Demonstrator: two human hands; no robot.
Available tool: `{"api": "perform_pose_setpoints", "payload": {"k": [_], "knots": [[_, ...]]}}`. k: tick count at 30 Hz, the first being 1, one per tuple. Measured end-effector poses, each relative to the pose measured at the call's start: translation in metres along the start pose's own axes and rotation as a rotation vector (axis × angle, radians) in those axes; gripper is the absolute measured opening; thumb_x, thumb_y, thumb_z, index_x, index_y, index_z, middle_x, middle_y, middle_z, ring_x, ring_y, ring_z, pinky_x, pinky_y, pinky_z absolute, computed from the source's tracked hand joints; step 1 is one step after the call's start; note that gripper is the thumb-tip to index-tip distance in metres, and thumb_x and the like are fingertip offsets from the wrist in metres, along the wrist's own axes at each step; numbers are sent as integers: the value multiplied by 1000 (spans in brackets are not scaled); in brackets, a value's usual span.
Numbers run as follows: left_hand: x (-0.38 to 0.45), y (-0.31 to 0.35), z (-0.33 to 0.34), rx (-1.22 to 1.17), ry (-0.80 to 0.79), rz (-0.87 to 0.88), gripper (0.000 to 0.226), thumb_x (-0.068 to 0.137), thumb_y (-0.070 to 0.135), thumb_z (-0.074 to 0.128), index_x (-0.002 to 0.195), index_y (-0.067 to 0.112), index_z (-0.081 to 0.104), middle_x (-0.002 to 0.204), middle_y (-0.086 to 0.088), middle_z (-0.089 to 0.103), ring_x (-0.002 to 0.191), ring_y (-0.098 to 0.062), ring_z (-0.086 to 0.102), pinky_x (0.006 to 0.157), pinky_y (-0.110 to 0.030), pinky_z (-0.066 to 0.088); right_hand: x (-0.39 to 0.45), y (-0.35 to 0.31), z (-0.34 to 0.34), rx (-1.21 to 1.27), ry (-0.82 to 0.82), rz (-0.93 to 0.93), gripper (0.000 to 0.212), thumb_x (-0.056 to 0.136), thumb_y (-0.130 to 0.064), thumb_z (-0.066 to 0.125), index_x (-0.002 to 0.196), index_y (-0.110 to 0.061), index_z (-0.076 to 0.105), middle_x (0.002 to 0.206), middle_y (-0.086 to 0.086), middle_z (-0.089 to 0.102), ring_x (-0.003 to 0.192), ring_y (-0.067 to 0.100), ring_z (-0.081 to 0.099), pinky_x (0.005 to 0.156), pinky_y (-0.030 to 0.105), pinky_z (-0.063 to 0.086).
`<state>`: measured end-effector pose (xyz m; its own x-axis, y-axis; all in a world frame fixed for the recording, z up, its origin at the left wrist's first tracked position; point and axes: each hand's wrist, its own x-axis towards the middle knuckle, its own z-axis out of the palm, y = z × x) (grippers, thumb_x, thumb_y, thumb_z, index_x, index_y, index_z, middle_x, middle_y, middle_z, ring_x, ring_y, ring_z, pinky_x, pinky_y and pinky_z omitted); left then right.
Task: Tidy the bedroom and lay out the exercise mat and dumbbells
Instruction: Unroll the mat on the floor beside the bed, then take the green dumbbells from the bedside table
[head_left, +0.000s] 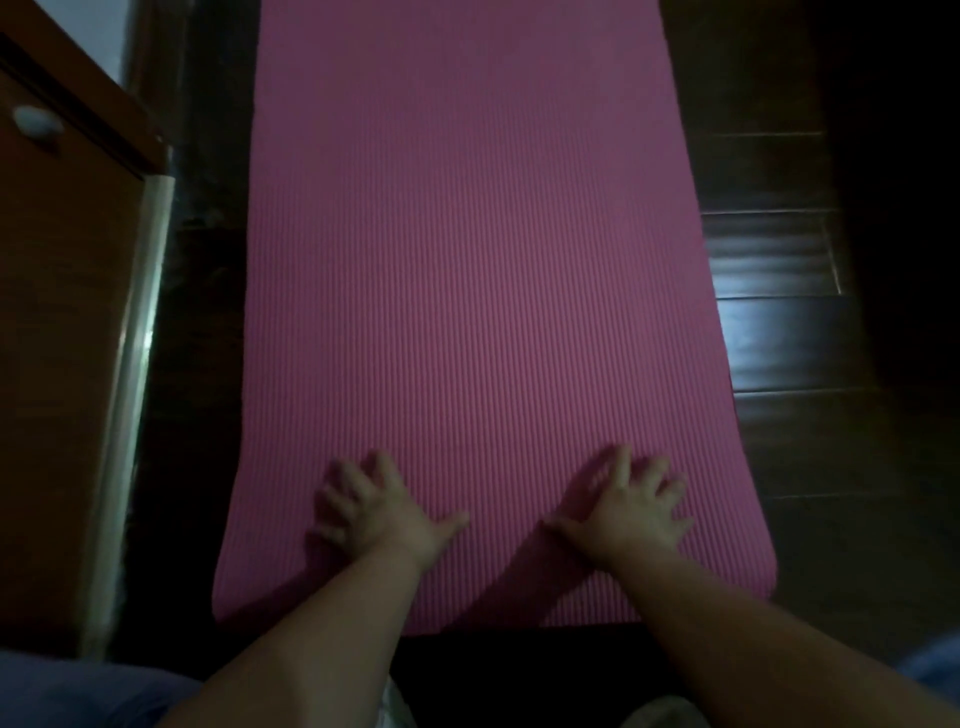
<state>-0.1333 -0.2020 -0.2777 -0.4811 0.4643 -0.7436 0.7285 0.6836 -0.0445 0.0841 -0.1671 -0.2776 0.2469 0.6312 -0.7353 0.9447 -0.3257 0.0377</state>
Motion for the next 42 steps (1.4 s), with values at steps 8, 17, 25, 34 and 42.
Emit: {"api": "perform_pose_setpoints", "payload": {"k": [8,17,25,34,42], "knots": [[74,60,-63,-8,-89,107,140,52,69,76,133,46,-36,144,-8,-46,137,-51,-17,107,-68,16,67,-56,-66,-27,-56,-76,139,55,-72,73,141,-35,-30,151,14,-33,138,49,-19,106,67,15],[83,57,-51,9,-40,125,138,53,66,78,133,50,-34,139,-6,-51,137,-50,-21,107,-66,15,73,-49,-49,9,-44,-39,138,56,-69,74,140,-38,-31,149,10,-38,138,47,-22,103,71,19],[84,58,-59,73,-86,131,140,52,63,80,131,50,-35,138,-6,-52,136,-51,-21,108,-67,16,74,-58,-53,-57,-84,2,142,55,-68,76,137,-36,-37,147,13,-41,136,49,-23,103,71,18],[-55,45,-206,288,-171,281,80,88,41,61,150,19,16,157,-17,10,141,-37,21,113,-44,29,-62,-92,-199,-103,-137,-124,96,87,-46,61,151,-14,-3,156,24,6,141,41,19,114,45,26],[-320,94,-458,444,-97,539,58,94,41,51,142,12,39,144,-10,43,130,-27,42,107,-32,36,-303,-58,-492,-83,6,-320,61,93,-39,54,141,-7,35,142,13,46,129,29,44,103,33,38]]}}
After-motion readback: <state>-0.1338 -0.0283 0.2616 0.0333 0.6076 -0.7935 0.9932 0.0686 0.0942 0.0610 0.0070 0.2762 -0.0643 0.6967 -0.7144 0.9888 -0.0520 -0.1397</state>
